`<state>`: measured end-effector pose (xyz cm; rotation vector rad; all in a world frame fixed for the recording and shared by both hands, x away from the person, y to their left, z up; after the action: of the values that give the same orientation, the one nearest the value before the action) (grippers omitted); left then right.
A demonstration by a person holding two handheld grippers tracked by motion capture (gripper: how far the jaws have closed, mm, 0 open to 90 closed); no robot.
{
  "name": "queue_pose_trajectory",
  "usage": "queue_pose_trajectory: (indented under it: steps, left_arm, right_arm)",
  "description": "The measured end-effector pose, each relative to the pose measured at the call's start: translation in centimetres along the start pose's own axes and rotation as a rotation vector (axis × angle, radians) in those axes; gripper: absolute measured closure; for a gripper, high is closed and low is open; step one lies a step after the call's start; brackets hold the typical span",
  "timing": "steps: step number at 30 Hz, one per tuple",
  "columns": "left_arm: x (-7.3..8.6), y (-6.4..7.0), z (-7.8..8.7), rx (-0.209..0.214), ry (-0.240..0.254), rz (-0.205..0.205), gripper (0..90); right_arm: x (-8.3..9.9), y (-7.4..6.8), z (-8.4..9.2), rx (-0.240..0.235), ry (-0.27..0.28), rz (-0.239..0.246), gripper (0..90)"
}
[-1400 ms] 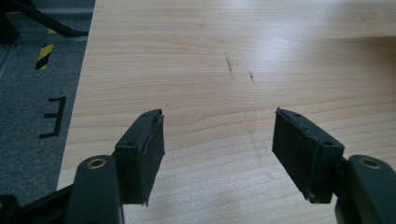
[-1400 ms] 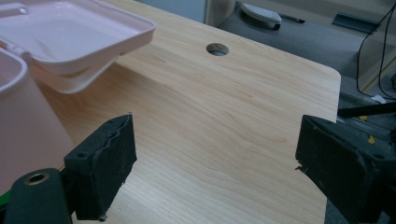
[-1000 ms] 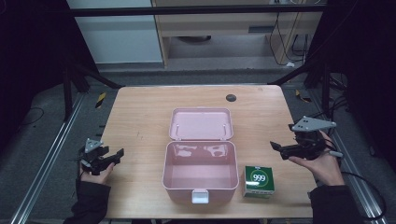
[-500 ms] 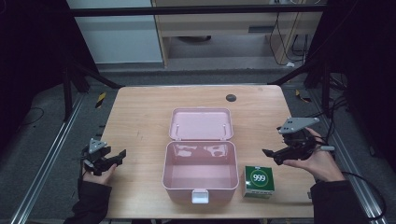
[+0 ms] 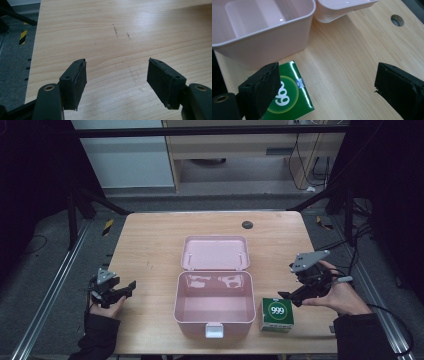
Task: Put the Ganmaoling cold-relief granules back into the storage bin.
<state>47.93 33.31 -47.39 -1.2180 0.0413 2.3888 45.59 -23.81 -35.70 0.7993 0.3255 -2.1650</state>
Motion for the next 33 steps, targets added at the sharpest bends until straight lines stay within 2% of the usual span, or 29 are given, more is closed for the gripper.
queue_pose_trajectory:
  steps: [5,14,25,33]
  left_arm:
    - [0.0,0.1,0.0,-0.001,-0.005,-0.004,31.5]
    - [0.0,0.1,0.0,-0.002,-0.006,-0.010,31.3]
    - [0.0,0.2,-0.2,0.000,-0.011,-0.016,31.2]
    - [0.0,0.2,-0.2,-0.001,-0.012,-0.021,31.1]
  right_arm:
    - [0.1,-0.6,-0.2,-0.029,-0.048,0.051,5.7]
    - [0.4,-1.3,-0.6,-0.057,-0.109,0.106,4.4]
    - [0.9,-2.1,-1.4,-0.097,-0.177,0.146,3.6]
    - [1.4,-2.5,-2.2,-0.105,-0.219,0.175,2.5]
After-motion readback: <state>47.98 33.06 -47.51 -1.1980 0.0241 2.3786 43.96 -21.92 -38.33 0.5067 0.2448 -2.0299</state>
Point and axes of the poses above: each handheld gripper's, and its own axes: z roughly backward along the jaws, x roughly out of its underside, y roughly to its right, the point moved 1 cm from there along -z, roughly forward along the jaws, and after that the axes turned 13 degrees about -z, right-handed, at the moved point
